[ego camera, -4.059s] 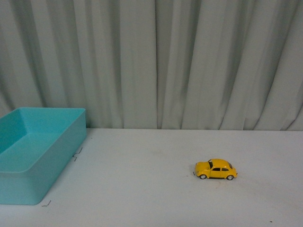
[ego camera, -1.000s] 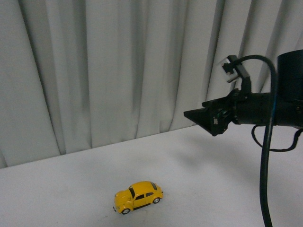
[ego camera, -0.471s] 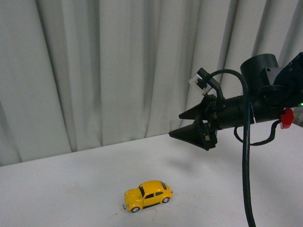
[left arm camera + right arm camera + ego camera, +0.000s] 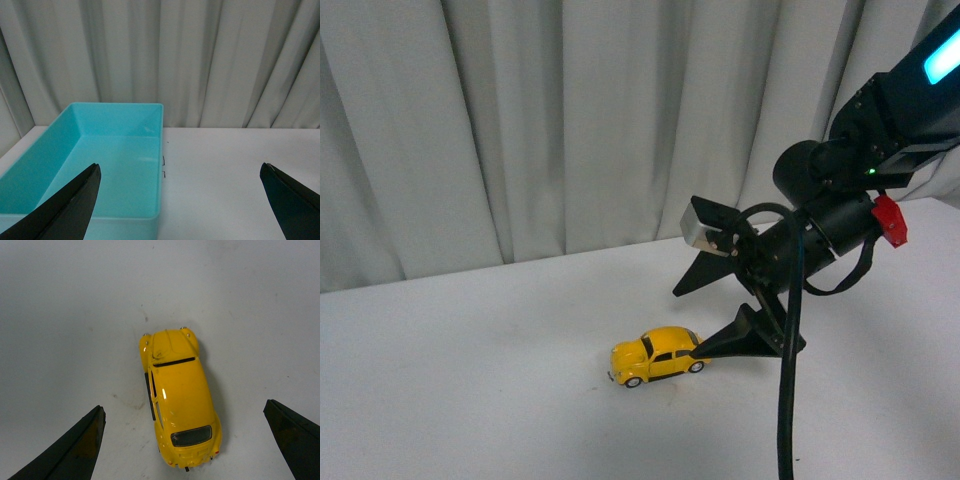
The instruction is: Wind up and store yellow beetle toy
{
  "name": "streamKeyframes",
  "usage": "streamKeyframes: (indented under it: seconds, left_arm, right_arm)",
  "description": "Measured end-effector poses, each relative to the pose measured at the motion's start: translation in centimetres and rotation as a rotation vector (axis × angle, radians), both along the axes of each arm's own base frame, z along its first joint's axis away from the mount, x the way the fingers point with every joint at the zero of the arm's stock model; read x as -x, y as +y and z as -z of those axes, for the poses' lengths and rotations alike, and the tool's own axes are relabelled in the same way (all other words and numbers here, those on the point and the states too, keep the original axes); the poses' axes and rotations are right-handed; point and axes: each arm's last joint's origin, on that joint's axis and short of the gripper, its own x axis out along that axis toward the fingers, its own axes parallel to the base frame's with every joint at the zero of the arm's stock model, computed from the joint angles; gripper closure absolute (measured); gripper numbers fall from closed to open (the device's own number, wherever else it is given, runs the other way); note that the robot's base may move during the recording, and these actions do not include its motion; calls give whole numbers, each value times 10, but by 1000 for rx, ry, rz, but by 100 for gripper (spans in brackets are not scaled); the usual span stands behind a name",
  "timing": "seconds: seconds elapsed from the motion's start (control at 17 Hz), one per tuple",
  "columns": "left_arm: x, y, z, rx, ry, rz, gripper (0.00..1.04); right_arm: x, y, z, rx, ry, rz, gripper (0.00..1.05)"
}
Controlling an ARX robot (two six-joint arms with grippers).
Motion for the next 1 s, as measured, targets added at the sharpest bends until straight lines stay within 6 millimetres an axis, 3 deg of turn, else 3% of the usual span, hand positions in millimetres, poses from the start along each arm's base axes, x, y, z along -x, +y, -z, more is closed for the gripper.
streamKeyframes:
  seconds: [0.29,0.59,0.71,0.82,1.0]
  left_arm:
    - [0,0,0,0,0,0,7]
    - [0,0,0,0,0,0,7]
    - [0,0,0,0,0,0,7]
    - [0,0,0,0,0,0,7]
    - [0,0,0,0,0,0,7]
  right_arm:
    - [-9,10,14,63,-14,-86,7]
    - [-25,37,24,111,0,-174,9]
    - [-25,42,28,124,3,-183,25]
    - [-25,41,29,128,3,-182,30]
    - [-26,41,29,141,3,-177,59]
